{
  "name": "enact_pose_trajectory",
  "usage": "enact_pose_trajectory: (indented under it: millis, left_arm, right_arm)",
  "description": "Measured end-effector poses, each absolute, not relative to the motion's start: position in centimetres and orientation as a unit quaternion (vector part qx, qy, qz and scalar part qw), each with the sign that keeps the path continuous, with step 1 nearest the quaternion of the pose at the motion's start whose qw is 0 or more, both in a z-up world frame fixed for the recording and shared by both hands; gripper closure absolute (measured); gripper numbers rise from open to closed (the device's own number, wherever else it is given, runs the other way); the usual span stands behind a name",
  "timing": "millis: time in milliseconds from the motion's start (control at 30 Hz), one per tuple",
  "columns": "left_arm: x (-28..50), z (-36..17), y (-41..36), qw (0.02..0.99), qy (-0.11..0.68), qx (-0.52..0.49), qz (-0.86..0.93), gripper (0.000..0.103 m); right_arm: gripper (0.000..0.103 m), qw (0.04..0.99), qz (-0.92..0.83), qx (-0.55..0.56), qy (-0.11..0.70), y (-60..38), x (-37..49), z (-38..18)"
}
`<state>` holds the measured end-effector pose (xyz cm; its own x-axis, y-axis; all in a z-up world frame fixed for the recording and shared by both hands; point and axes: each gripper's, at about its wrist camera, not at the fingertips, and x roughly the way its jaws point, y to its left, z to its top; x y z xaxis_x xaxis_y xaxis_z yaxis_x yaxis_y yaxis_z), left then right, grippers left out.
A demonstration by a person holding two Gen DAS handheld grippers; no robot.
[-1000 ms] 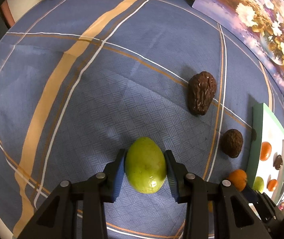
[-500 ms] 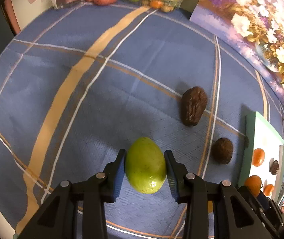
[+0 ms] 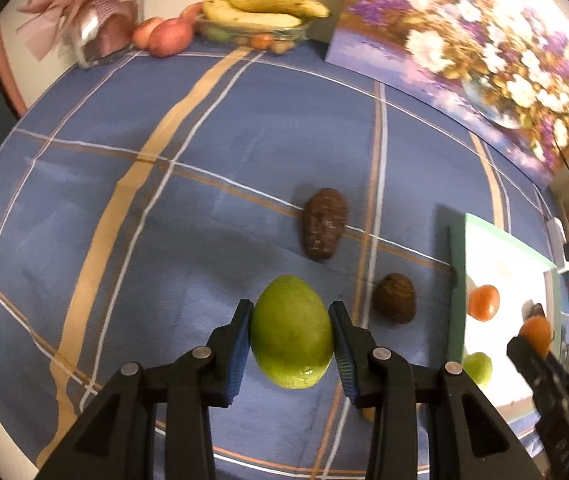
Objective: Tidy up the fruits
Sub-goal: 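Carry the pear with the left tool while the right tool carries the orange over the tray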
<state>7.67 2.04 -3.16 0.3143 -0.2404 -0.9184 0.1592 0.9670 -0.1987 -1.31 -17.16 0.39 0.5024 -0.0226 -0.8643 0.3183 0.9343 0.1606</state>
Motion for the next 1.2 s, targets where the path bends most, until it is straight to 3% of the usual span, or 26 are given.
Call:
enact_pose_trajectory:
  millis: [567, 1200]
  left_arm:
    - [4.1, -0.6, -4.4, 0.816, 0.535, 0.014, -0.217, 0.062]
    - [0.5, -0.1, -10.8, 0.800, 0.504, 0.082, -0.314, 0.062]
  right_arm:
    - [0.067, 0.798, -0.256, 0.264, 0.477, -28.2, -7.1, -0.4]
    - [0.067, 0.775, -0.284, 0.275, 0.492, -29.8, -8.3, -1.4]
